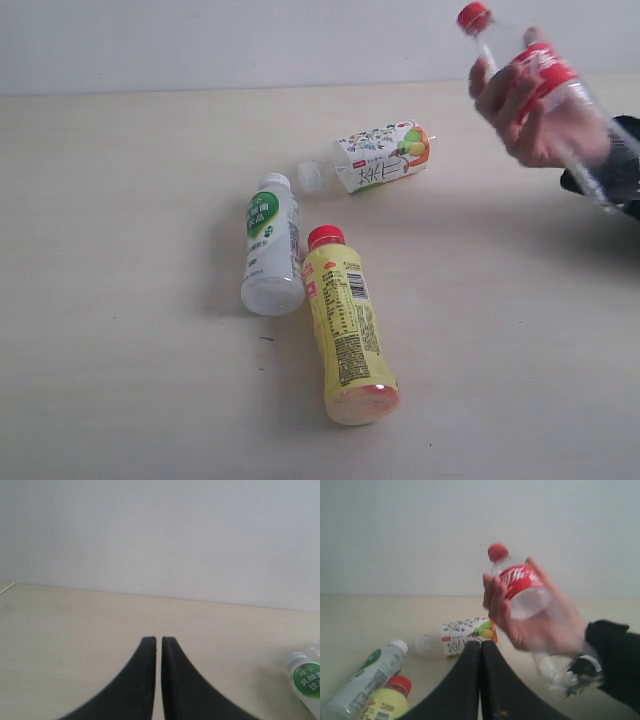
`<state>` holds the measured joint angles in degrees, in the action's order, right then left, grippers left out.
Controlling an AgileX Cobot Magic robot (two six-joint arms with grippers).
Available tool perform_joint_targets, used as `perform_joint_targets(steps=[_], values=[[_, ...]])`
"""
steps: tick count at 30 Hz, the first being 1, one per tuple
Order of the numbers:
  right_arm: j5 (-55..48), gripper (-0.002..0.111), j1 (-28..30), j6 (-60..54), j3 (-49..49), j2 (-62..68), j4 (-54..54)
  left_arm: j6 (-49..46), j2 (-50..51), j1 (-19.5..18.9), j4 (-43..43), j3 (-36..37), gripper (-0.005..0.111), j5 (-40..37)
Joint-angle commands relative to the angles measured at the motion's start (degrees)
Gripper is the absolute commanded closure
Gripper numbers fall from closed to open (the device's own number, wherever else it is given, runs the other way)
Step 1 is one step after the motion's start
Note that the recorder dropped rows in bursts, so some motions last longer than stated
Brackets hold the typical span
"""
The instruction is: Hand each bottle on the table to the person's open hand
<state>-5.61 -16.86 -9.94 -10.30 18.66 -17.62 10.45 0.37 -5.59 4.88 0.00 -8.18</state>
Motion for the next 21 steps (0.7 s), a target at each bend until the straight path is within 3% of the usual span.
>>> perform_joint_targets(steps=[1,12,21], values=[[1.4,0.108,0.2,-3.2,3.6,-0.9,0.0,0.3,-0.4,0.0,-0.2,0.0,0.1,0.2],[-0.4,0.108,0.2,-4.0,7.9,-18.4,-3.4,0.3,-0.4,0.0,-0.2,0.0,0.1,0.2],[-1.1,0.108,0.0,-4.0,8.9,-18.7,-3.2,0.3,-0.4,0.0,-0.2,0.0,0.1,0.0]])
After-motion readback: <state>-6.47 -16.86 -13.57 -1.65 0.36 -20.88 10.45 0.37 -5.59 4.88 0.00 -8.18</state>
